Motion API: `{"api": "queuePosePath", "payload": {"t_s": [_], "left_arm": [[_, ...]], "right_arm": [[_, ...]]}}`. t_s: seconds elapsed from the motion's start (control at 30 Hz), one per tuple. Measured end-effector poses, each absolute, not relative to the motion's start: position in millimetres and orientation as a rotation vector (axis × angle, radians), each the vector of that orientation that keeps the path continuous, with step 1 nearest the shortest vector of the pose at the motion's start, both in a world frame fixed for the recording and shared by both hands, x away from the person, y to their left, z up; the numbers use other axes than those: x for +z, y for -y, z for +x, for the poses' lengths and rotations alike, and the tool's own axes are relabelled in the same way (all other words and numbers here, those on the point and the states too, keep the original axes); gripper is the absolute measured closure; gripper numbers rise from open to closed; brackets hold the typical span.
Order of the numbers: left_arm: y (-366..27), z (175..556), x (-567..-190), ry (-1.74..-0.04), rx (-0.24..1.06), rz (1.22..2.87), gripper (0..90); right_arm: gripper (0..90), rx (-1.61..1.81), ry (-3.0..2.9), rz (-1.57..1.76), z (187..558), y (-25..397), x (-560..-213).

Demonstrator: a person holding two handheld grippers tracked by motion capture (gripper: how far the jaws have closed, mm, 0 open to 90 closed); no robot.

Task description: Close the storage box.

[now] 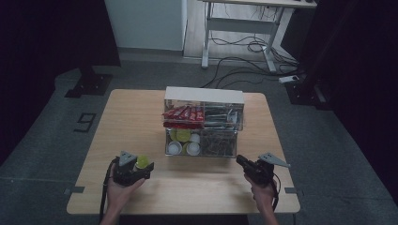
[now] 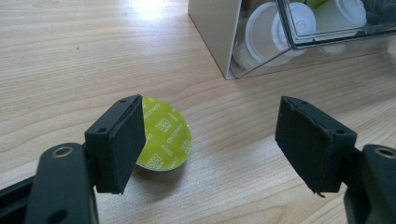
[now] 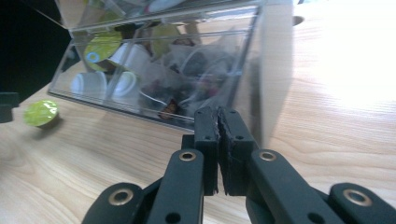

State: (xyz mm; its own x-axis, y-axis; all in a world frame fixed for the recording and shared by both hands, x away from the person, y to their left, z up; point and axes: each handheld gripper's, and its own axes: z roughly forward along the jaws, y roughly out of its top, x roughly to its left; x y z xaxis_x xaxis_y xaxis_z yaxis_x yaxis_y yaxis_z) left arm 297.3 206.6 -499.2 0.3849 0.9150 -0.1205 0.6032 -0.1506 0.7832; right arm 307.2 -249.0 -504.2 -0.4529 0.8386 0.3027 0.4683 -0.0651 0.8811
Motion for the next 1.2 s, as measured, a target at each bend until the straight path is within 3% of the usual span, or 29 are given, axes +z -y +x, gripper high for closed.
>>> {"api": "queuePosePath", "payload": {"t_s": [0.53,1.0,1.07,1.2], "left_arm": [[-197.7,298.5,-507.2,-1.297,0.474,1.907,25.6],[-195.7,299.6,-510.5,-1.289,0.457,1.924,25.8],[-195.6,299.6,-510.7,-1.289,0.456,1.927,25.8],[-195.4,300.1,-511.2,-1.289,0.451,1.930,25.8]], "right_arm": [[84.2,1.451,-1.833,1.431,282.1,287.5,-524.6],[81.7,1.408,-1.855,1.433,285.1,288.3,-532.7],[76.9,1.406,-1.857,1.430,285.6,287.8,-533.2],[55.9,1.383,-1.848,1.411,286.9,285.0,-533.6]]}}
